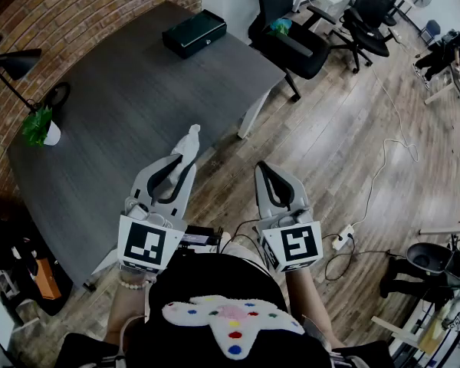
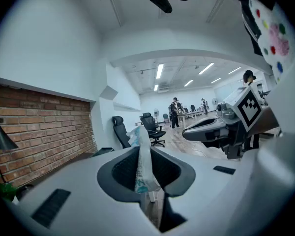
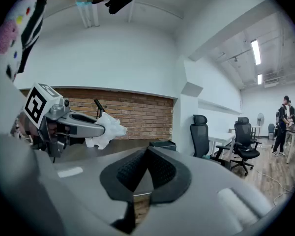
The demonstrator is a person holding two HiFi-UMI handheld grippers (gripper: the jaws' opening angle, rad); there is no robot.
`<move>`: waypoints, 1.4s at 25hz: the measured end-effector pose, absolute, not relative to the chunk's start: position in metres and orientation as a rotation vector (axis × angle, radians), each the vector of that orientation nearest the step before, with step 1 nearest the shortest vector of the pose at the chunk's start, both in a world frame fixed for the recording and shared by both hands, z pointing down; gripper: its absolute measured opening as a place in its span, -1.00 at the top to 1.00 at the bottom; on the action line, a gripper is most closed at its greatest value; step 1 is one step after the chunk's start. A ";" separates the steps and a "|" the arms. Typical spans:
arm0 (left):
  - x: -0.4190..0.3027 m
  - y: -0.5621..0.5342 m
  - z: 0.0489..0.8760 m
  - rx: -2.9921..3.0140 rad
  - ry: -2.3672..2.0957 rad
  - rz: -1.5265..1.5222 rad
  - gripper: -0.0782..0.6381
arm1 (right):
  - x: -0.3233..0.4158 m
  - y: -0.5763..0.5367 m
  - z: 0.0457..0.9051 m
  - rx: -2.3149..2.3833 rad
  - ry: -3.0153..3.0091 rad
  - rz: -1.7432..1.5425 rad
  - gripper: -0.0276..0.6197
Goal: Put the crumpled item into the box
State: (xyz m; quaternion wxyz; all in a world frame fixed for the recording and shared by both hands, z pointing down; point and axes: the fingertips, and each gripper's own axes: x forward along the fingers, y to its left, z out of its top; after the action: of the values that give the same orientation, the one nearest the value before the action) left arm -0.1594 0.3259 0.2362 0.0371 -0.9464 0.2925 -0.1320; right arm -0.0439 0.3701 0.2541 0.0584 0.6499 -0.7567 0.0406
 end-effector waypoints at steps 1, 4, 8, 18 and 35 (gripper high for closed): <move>-0.159 0.326 0.236 -2.904 0.897 -0.405 0.61 | -0.044 0.369 0.252 1.971 -2.297 0.118 0.89; -0.156 0.327 0.237 -2.905 0.895 -0.403 0.61 | -0.041 0.369 0.252 1.975 -2.298 0.115 0.89; -0.153 0.331 0.240 -2.898 0.895 -0.417 0.61 | -0.036 0.375 0.256 1.973 -2.293 0.121 0.89; -0.139 0.345 0.247 -2.880 0.929 -0.457 0.61 | -0.020 0.392 0.263 1.948 -2.319 0.150 0.89; -0.127 0.361 0.258 -2.871 0.996 -0.429 0.61 | 0.002 0.412 0.292 1.952 -2.324 0.226 0.89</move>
State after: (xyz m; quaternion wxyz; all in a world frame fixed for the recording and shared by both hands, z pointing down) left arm -0.1273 0.3605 0.2582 0.0362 -0.9349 0.3242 -0.1398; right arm 0.0018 0.4117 0.2925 0.0491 0.6408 -0.7626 0.0742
